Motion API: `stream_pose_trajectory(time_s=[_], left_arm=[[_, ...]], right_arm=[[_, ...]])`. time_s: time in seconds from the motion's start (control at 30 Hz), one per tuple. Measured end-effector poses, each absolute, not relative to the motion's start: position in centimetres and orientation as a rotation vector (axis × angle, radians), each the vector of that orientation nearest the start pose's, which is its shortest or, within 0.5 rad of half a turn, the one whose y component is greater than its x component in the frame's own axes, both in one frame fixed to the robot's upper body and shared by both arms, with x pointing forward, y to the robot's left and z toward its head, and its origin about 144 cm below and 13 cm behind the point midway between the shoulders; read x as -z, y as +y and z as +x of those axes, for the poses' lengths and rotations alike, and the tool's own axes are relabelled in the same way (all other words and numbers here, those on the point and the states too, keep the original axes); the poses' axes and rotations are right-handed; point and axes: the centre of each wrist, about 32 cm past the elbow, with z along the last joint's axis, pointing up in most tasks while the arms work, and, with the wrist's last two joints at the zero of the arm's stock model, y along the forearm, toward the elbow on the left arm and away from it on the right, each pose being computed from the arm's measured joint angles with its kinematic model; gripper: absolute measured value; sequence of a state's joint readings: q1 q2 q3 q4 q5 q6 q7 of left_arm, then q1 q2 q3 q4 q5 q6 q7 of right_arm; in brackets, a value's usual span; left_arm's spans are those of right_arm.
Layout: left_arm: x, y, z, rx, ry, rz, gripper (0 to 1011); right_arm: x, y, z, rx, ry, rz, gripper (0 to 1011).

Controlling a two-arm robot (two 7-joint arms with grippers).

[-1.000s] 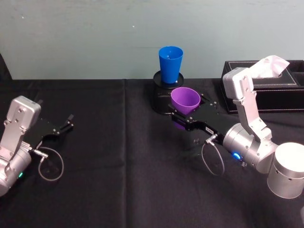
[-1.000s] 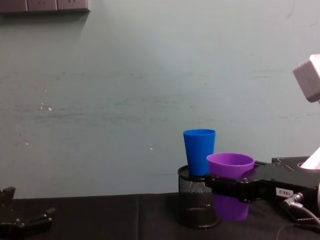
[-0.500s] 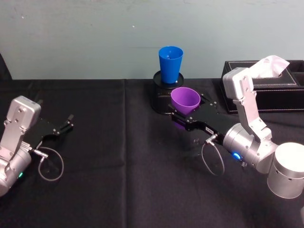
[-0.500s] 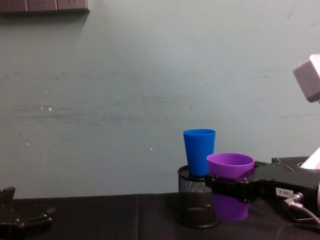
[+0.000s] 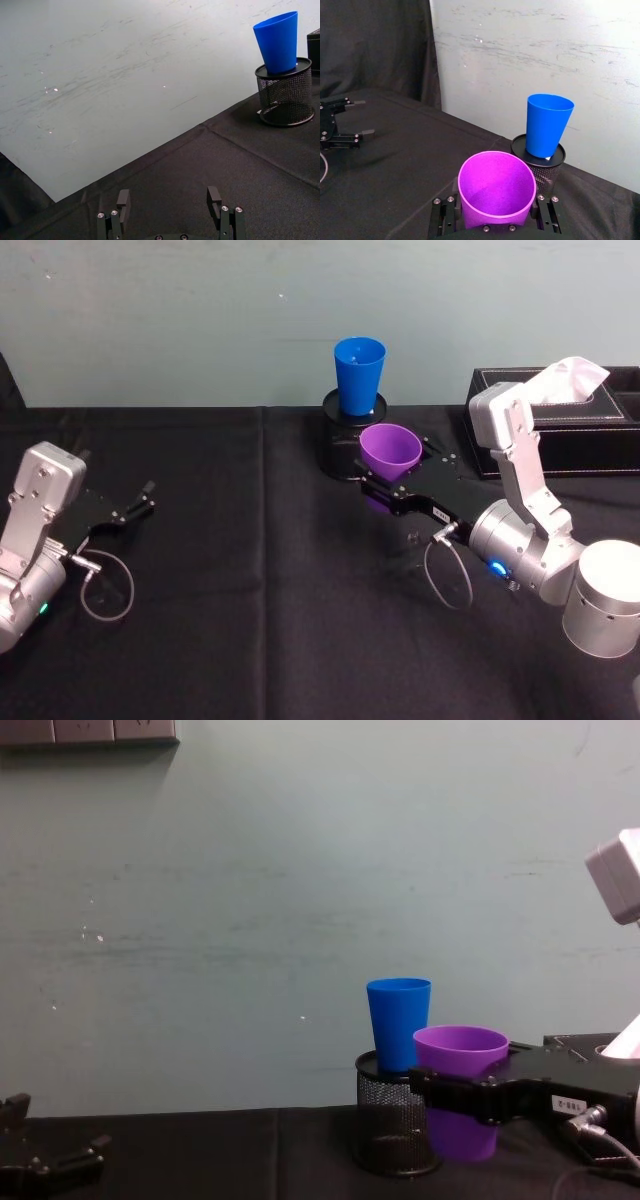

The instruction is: Pick up one cup with a gripper and tap it against the other cup.

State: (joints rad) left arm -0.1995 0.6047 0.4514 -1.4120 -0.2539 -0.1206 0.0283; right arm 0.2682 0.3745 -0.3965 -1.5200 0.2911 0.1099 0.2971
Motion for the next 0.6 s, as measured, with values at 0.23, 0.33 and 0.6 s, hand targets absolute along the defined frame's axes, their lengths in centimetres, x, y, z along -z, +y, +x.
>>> stream_pose_trajectory(time_s=[0.23, 0.33, 0.6], left_arm=[[-113.98, 30.97, 48.86, -1.248, -0.285, 0.304, 1000], [-113.98, 30.97, 48.86, -1.248, -0.285, 0.304, 1000], [-113.98, 30.97, 48.86, -1.248, -0.285, 0.304, 1000]], right_arm=[[-119.27, -22.5, 51.25, 0.937, -0.08, -0.144, 735], [-119.27, -22.5, 51.25, 0.937, -0.08, -0.144, 735], [-119.27, -22.5, 51.25, 0.937, -0.08, -0.144, 735]])
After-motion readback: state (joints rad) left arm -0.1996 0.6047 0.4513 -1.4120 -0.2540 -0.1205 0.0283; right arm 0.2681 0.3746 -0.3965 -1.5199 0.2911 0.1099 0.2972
